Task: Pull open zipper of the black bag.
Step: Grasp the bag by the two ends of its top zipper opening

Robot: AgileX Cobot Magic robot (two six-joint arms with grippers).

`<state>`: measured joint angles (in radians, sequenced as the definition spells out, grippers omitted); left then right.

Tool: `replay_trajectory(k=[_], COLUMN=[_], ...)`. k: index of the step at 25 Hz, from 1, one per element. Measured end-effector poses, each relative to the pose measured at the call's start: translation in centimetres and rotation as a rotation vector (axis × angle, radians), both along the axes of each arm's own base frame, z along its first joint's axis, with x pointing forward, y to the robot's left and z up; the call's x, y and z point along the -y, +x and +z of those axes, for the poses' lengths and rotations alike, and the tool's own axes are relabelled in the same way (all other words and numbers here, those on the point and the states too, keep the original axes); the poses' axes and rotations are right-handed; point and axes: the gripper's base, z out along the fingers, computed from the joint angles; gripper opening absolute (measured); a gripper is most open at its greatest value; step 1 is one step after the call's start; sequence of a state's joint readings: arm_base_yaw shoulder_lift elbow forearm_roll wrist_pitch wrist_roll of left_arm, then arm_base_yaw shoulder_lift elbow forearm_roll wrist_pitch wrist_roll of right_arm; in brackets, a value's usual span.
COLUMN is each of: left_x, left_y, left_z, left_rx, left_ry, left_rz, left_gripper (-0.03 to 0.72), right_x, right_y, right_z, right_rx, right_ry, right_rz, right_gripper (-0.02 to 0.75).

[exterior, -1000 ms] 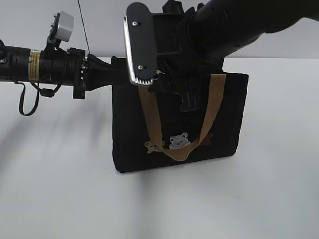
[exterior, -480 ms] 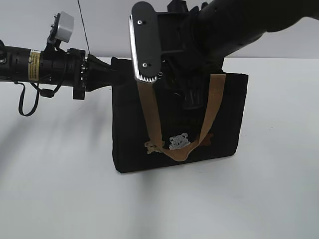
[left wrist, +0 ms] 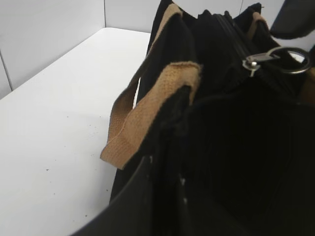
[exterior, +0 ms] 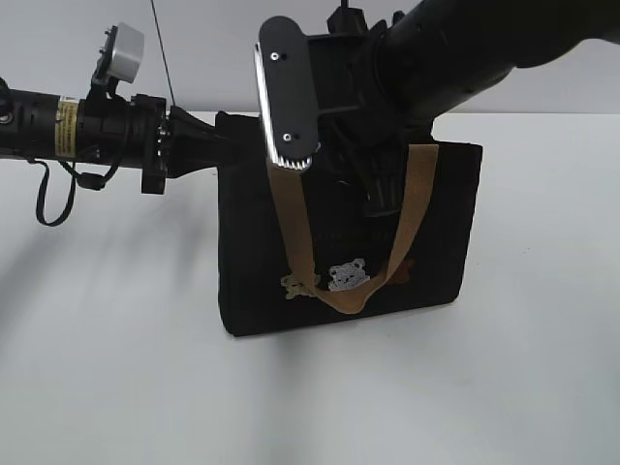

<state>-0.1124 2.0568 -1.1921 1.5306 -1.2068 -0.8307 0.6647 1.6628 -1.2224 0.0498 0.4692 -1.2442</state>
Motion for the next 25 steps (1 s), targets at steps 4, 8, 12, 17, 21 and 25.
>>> replay_trajectory(k=[4, 8, 12, 17, 21, 25], left_x=[0.0, 0.0, 0.0, 0.0, 0.0, 0.0], left_y=[-0.01, -0.01, -0.01, -0.01, -0.01, -0.02], left_z=[-0.01, -0.01, -0.01, -0.01, -0.01, -0.02], left_rx=[0.0, 0.0, 0.0, 0.0, 0.0, 0.0], left_ry=[0.001, 0.001, 0.001, 0.001, 0.001, 0.002], left_rz=[-0.001, -0.001, -0.001, -0.001, -0.001, -0.002], left_gripper=[0.032, 0.032, 0.032, 0.032, 0.032, 0.032], right_x=[0.16, 0.2, 0.18, 0.17, 0.17, 0.15], right_y=[0.16, 0.22, 0.26, 0.27, 0.27, 0.3], right_z=[-0.13, -0.17, -0.13, -0.13, -0.13, -0.1], right_rx=[-0.003, -0.003, 0.003, 0.003, 0.003, 0.007], right_ry=[-0.006, -0.006, -0.003, -0.002, -0.001, 0.002], right_rz=[-0.005, -0.007, -0.008, -0.008, -0.009, -0.009], right_gripper=[0.29, 0.289, 0.223, 0.117, 0.024, -0.015])
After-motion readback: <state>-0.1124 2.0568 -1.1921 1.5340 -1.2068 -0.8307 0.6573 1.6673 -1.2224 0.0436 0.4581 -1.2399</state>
